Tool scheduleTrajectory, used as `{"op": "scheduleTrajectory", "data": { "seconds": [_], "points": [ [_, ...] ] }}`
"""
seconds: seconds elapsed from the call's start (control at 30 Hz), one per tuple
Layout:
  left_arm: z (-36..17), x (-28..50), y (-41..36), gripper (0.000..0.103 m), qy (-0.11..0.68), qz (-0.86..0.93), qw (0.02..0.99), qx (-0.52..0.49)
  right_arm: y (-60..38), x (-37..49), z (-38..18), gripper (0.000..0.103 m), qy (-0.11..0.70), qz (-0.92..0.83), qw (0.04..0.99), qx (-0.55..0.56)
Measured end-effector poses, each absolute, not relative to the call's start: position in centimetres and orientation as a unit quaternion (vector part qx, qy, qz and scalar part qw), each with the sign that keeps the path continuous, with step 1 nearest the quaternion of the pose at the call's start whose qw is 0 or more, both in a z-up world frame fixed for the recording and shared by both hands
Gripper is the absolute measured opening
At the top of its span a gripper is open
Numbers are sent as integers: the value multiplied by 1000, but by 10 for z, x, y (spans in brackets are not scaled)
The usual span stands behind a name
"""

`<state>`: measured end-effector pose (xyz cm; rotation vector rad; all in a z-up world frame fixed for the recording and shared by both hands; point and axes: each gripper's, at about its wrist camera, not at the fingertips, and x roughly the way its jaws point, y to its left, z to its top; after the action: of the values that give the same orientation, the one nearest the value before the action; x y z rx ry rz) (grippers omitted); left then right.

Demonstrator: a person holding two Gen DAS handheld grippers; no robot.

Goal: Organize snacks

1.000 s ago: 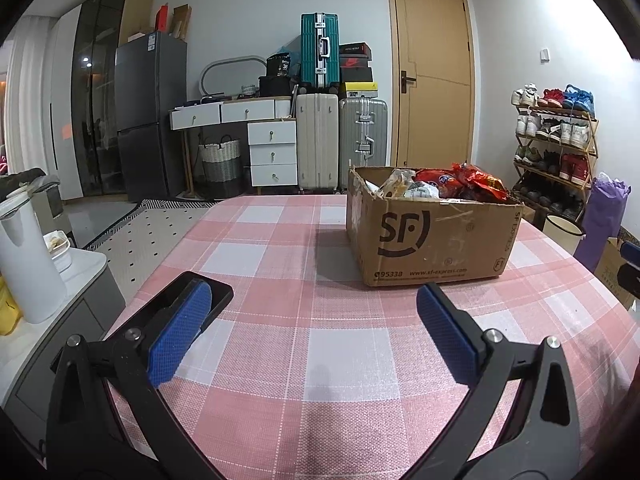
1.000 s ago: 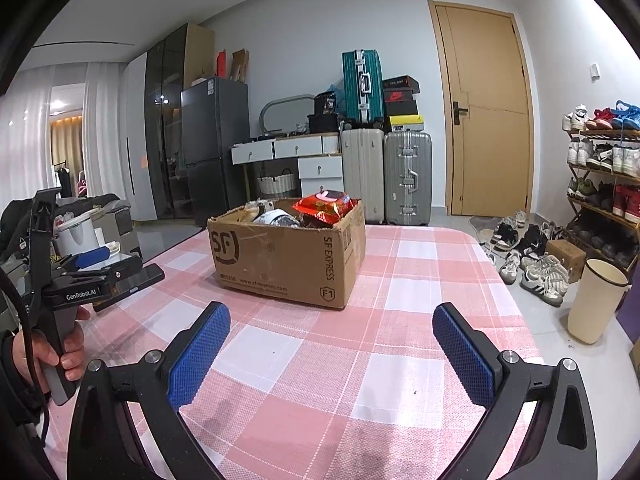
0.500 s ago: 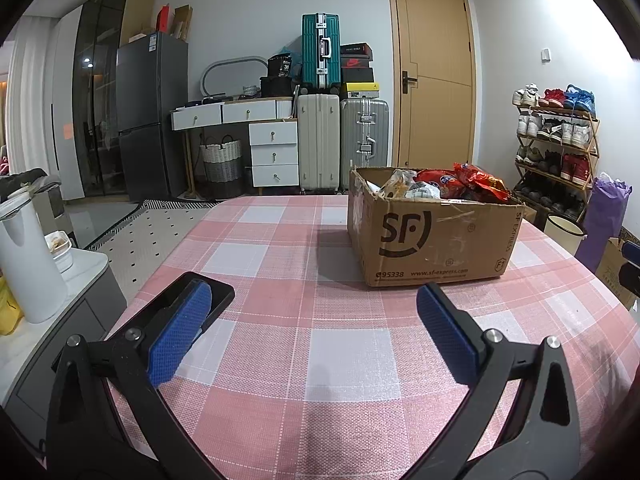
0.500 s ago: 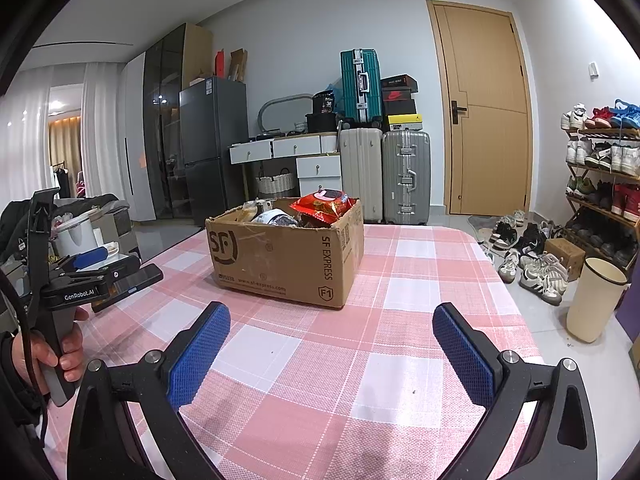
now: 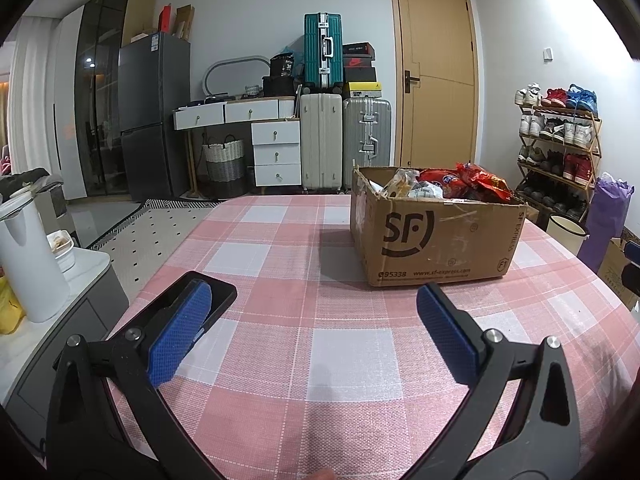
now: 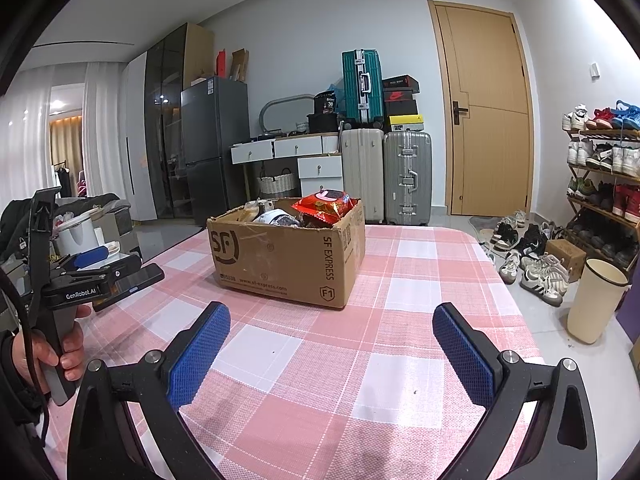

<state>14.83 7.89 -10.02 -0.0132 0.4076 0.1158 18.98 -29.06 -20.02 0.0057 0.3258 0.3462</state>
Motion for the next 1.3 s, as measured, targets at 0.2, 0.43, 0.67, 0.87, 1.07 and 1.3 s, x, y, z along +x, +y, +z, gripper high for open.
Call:
{"op": "scheduleTrajectory", "data": {
  "seconds": [0.2,0.43,0.67,0.87,1.07,1.3],
  "points": [
    [-101,148,79,103,201,58,978,-5,-291,190,-200,103,161,172,972,2],
    [-101,148,79,103,200,57,978,-5,-291,190,-200,103,161,172,972,2],
    [-102,148,79,103,201,58,978,-5,-291,190,-200,103,161,172,972,3],
    [-102,148,81,103,202,60,977,-6,-290,190,-198,103,160,173,972,2],
    [-102,148,80,103,203,61,977,-6,-289,189,-197,103,159,173,972,2],
    [-102,148,81,103,202,63,977,-6,-290,189,-197,103,160,173,972,2]
  ]
}}
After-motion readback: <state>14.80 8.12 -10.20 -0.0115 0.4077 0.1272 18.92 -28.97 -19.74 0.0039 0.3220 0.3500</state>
